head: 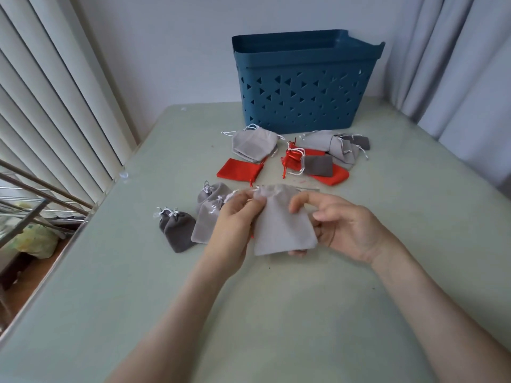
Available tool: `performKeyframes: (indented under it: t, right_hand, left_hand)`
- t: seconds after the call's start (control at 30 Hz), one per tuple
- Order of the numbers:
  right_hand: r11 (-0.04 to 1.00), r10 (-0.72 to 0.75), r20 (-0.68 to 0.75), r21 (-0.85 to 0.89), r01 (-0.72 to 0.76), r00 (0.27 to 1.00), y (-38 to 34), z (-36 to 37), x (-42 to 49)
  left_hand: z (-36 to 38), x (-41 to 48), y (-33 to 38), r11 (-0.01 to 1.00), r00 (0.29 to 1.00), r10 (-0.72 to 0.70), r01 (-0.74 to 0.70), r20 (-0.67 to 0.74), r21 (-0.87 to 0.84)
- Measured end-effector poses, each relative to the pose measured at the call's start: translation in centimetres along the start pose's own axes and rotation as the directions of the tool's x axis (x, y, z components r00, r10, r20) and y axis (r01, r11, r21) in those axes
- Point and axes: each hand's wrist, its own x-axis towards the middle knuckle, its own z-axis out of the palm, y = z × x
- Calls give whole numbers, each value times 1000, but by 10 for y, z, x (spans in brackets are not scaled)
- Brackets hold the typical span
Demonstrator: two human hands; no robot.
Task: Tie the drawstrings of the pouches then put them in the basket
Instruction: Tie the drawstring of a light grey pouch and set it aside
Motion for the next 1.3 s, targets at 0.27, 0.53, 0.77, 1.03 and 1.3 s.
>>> performKeyframes:
  t: [0.27, 0.53, 0.77, 1.03, 1.3]
  right_hand:
    - [991, -93, -401, -130, 44, 911, 11, 2, 15]
    - [989, -117, -286, 52, 137, 951, 12, 1, 17]
    - [993, -64, -330, 70, 92, 942, 11, 1, 17]
    - [871, -359, -658, -491, -16, 662, 7, -27, 15]
    - [955, 11, -133, -292, -49, 991, 2, -23, 3]
  left_hand:
    - [0, -3, -1, 999, 985, 32, -37, 168, 29]
    - [-3, -7, -1, 1000, 913, -8, 4, 408, 10]
    - [-3, -5, -5, 995, 940, 60, -85, 335, 61]
    - [-3, -6, 0, 980, 969, 191, -198, 156, 28]
    - [-10, -5, 8, 977, 967, -188, 202, 173, -67]
